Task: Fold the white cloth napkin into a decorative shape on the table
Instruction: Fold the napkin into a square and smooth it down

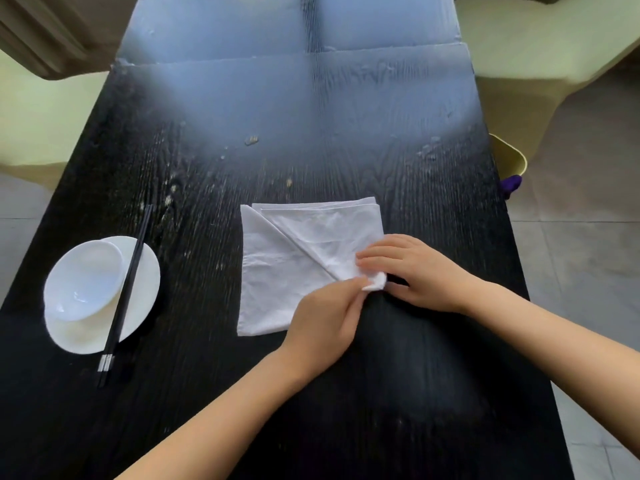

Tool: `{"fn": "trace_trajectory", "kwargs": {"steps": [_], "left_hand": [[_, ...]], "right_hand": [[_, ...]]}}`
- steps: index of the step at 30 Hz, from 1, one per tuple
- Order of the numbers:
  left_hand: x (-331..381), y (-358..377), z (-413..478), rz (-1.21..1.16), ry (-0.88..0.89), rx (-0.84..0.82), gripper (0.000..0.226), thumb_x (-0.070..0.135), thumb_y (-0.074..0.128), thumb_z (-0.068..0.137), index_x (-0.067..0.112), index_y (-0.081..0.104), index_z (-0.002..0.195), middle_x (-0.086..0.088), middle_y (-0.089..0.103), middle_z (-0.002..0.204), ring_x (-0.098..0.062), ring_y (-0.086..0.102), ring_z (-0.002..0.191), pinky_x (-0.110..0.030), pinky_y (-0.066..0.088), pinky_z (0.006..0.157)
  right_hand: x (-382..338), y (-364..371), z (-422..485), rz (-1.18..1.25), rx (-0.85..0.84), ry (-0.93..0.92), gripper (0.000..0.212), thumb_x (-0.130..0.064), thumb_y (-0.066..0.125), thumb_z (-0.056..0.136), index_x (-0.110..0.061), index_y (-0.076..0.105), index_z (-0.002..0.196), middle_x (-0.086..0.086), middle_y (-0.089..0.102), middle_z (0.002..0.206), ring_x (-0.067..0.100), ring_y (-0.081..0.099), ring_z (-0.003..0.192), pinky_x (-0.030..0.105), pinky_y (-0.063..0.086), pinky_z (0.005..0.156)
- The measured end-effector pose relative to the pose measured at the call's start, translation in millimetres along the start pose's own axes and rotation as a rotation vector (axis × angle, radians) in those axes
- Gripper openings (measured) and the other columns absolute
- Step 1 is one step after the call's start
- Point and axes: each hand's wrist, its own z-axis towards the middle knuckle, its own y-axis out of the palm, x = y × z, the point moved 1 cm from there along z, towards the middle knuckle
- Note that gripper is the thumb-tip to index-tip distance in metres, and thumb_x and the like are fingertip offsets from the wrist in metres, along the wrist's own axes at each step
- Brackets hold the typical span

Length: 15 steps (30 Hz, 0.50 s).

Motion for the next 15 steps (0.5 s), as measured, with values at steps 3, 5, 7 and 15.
{"fn": "trace_trajectory", "kwargs": {"steps": [3,5,7,15], "left_hand": [[13,-46,15,-0.345,-0.238,-0.034,0.022,0.031,0.046,0.087,0.028,0.067,0.089,0.012,0.067,0.083,0.010,0.055,0.077,-0.020,0.042,0.074],[14,-78,27,-0.575,-0.370,-0.043,0.023,0.031,0.050,0.083,0.022,0.071,0.080,0.005,0.066,0.079,-0.004,0.056,0.076,-0.029,0.043,0.072],[17,-105,36,-0.767,-0.415,-0.081,0.020,0.026,0.056,0.084,0.017,0.073,0.082,0.002,0.068,0.075,-0.009,0.058,0.069,-0.024,0.045,0.064],[29,-166,74,-0.985,-0.487,-0.208,0.021,0.019,0.051,0.076,0.006,0.064,0.084,-0.002,0.070,0.064,-0.011,0.067,0.056,-0.019,0.054,0.055]], "right_hand": [[-4,-20,16,0.165,0.086,0.022,0.017,-0.010,0.061,0.081,-0.009,0.070,0.096,0.002,0.072,0.097,0.020,0.064,0.094,0.036,0.049,0.086],[-6,-41,24,0.307,0.119,0.147,0.007,-0.010,0.064,0.082,-0.005,0.070,0.084,0.005,0.069,0.081,0.011,0.061,0.078,0.033,0.049,0.073],[-8,-61,30,0.468,0.061,0.297,0.010,-0.011,0.070,0.081,-0.002,0.067,0.079,0.012,0.063,0.071,0.004,0.053,0.070,0.028,0.043,0.066],[-27,-117,52,0.966,-0.172,0.409,0.023,-0.021,0.070,0.072,-0.005,0.071,0.089,0.006,0.070,0.083,0.011,0.064,0.074,0.020,0.050,0.063]]}}
